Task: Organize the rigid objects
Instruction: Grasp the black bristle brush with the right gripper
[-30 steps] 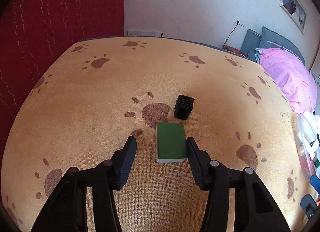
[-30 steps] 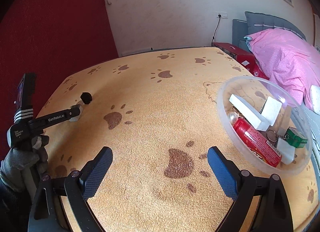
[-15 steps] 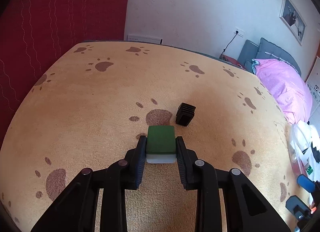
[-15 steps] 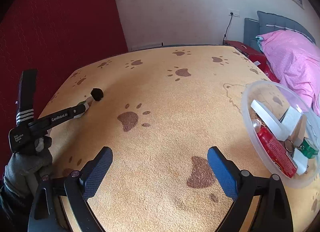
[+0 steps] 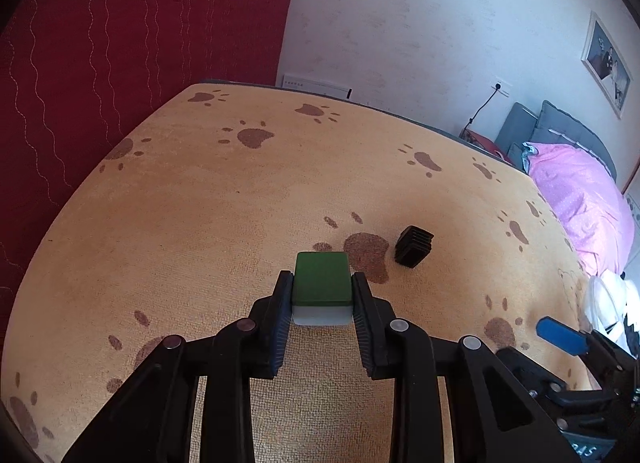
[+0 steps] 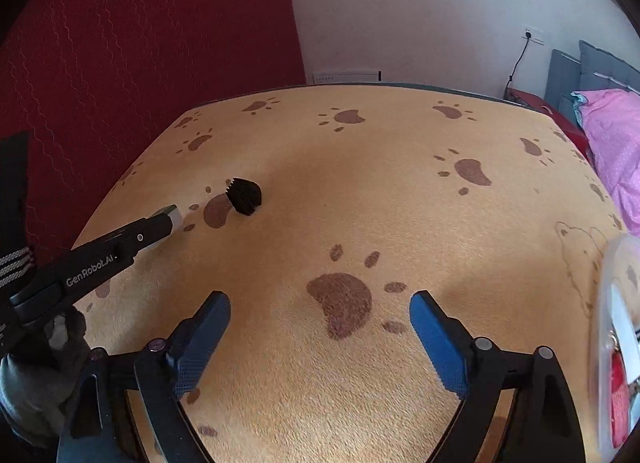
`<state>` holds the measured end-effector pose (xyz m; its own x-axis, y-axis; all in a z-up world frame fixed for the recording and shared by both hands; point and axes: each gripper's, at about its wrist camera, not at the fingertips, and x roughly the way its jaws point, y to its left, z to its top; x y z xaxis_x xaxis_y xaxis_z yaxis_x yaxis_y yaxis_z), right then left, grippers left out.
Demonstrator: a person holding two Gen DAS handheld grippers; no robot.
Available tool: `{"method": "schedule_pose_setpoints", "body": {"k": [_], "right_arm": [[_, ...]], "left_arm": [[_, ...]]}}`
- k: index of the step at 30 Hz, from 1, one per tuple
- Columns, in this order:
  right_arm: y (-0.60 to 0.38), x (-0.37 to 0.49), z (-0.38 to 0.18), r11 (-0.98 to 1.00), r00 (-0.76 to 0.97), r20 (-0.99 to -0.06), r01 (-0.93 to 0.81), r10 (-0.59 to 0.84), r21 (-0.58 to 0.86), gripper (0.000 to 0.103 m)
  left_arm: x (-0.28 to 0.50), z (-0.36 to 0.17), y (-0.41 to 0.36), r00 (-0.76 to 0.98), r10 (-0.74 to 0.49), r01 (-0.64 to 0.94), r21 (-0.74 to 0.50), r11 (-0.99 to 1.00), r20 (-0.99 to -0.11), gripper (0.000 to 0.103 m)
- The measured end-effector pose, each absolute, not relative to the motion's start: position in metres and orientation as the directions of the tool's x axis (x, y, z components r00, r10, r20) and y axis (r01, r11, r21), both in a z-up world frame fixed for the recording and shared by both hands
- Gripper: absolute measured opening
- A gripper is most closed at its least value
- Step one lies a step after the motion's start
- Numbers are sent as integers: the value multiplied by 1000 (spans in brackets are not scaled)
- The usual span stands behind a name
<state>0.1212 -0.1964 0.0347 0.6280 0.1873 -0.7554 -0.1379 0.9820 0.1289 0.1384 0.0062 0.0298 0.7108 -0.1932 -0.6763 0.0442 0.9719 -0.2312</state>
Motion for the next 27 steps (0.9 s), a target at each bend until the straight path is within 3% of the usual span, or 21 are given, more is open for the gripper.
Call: {"method": "schedule_pose_setpoints", "body": {"k": [8,19,27], "right_arm": [[-171,160,25,964,566,-781,-161,265,210,66],[-143,193,34,961,581,-766,-193,274,197,64],[-135,210,27,962,559,-785,-197,267,187,34]], "left_arm": [[141,24,12,700,-179,11,-240,971,-691,29],[142,23,14,699,-171,-5,-244,970,-694,29],[142,22,13,697,-171,-3,-241,970,-696,29]]}}
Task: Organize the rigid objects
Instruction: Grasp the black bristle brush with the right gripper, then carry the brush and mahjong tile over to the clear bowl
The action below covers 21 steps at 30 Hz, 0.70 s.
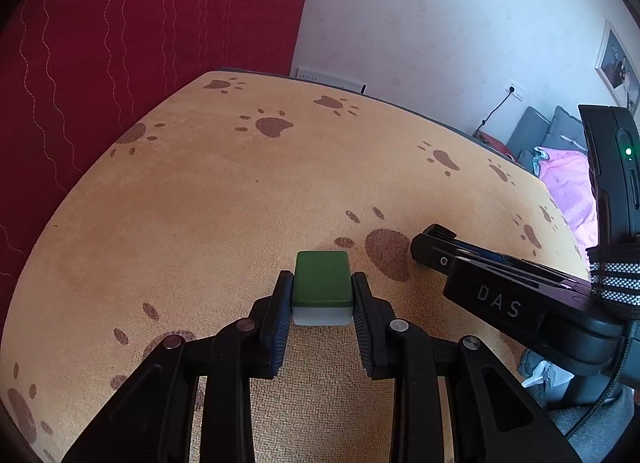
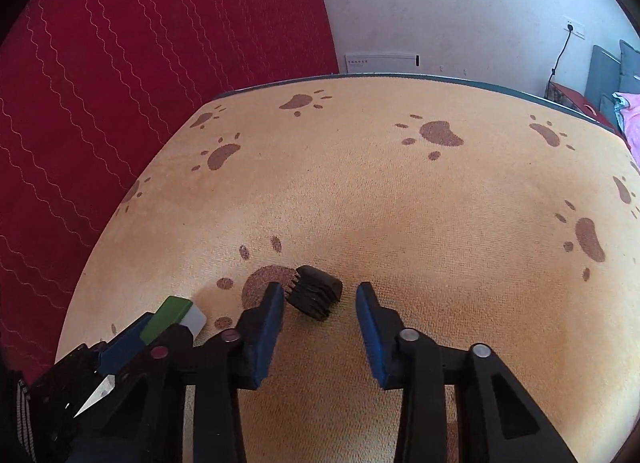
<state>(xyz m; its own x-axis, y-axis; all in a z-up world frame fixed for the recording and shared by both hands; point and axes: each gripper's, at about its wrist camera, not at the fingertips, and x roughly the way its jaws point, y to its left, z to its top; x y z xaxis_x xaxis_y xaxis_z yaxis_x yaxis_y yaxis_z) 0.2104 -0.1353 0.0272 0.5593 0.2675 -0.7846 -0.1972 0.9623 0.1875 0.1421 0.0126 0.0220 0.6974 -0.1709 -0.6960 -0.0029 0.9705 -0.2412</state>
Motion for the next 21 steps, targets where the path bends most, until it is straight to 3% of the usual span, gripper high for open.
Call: {"method": "schedule_pose_setpoints", "body": {"k": [5,21], "right_arm": [[-140,207,27,961,565,-779,-197,272,192,23],[-170,155,49,970,651,-720,-159,242,182,23]], "left_arm": [[142,22,12,697,-171,-3,-242,970,-696,29],[136,22,-2,693,-214,59,-242,969,-689,30]]}}
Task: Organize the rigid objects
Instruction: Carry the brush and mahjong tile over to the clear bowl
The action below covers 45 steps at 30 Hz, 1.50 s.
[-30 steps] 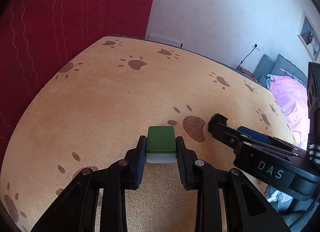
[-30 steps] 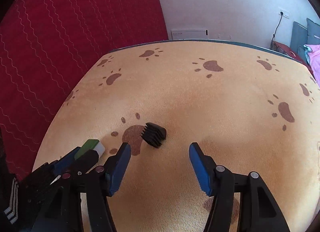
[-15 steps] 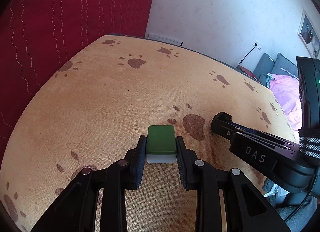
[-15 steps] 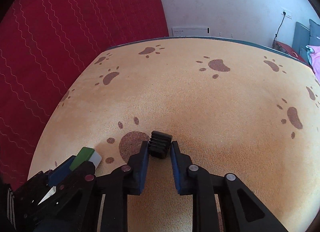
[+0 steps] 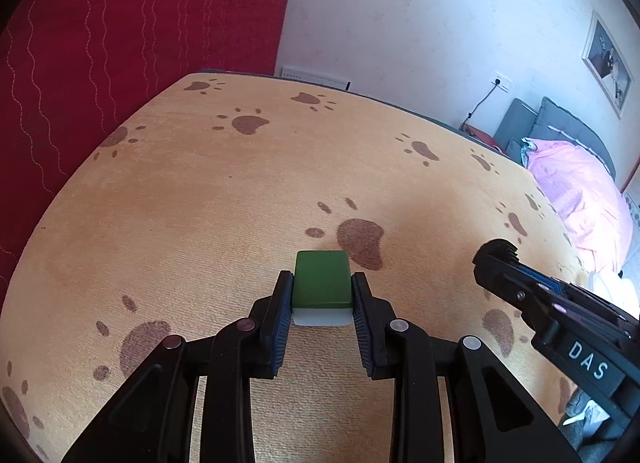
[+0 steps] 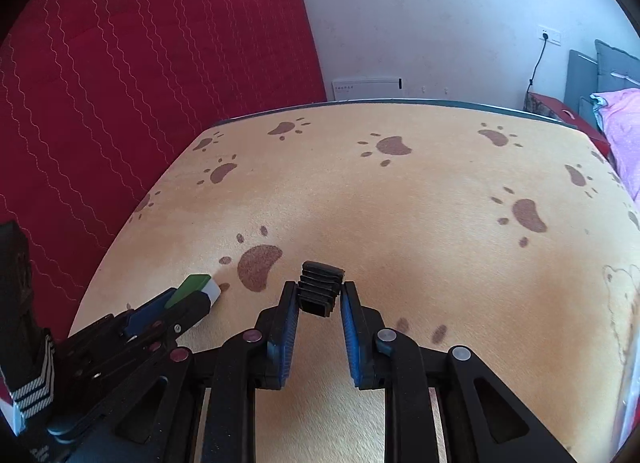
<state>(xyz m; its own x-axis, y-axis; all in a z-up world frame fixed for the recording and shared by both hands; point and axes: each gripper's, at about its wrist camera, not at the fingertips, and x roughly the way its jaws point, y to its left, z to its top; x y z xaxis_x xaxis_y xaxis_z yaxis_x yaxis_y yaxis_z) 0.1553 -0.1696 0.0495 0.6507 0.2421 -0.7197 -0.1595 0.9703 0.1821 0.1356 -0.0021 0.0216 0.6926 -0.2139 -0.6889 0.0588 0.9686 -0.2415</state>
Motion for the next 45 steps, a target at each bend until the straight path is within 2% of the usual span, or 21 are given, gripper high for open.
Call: {"method": "schedule_pose_setpoints", "body": {"k": [4,17,45], "right_arm": [[-180,138,49,981,671,-715,-127,194,148,23],[-224,96,49,983,683,-715,-23,149,183,23],[-361,26,56,918,711,-693,345,-119,196,23]], "left_arm": [[132,22,-12,682,-247,98,-249,964,-688,30],[117,25,-45,661,-312,211,-230,950,-683,29],[107,19,-70,641,-322,282,-176,943,-697,29]]}}
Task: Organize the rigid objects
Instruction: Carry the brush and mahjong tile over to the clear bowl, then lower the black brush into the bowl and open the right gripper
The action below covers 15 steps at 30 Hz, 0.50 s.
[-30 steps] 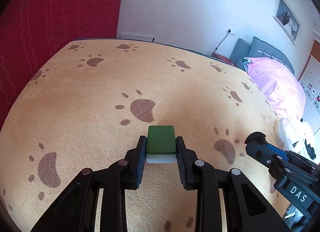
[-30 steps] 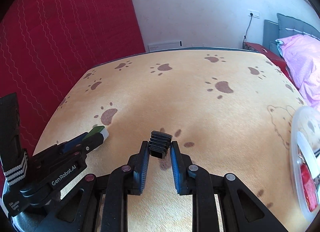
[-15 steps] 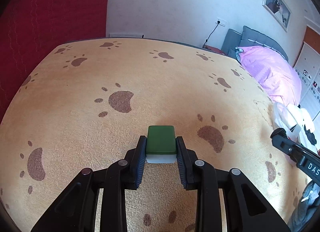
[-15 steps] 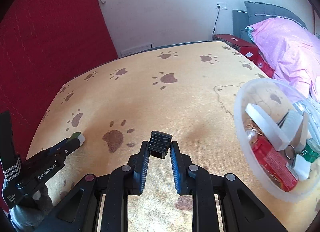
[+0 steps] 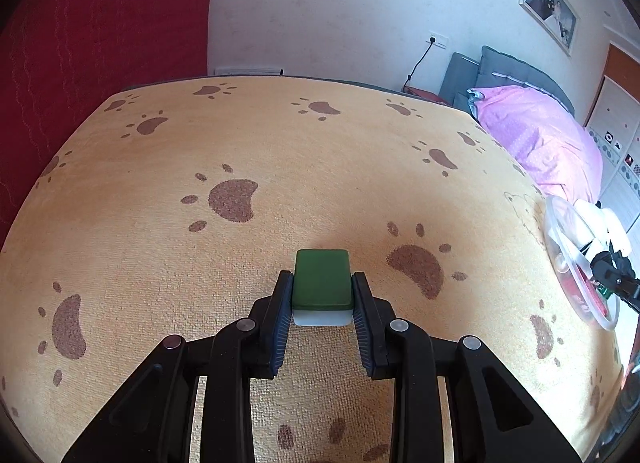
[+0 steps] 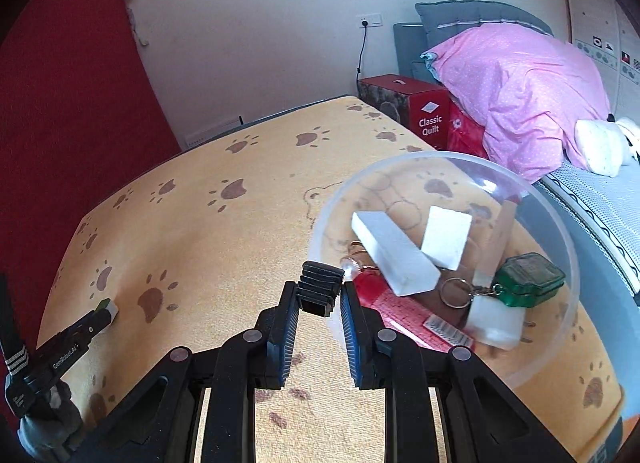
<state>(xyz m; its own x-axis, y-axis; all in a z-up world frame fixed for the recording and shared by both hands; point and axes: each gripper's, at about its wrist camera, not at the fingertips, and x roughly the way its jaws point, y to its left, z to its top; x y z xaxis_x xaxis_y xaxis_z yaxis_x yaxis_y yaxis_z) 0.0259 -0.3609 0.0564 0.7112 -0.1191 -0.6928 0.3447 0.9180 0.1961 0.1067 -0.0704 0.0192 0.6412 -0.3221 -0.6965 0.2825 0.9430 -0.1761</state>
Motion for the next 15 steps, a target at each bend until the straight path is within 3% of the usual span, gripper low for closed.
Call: {"method": "schedule_pose_setpoints", "body": {"k": [15], "right_arm": [[-400,4,58,874,699,-685,447,-207,192,23]], "left_arm": [[102,18,-80,635,-328,313,-155,937,-700,29]]}}
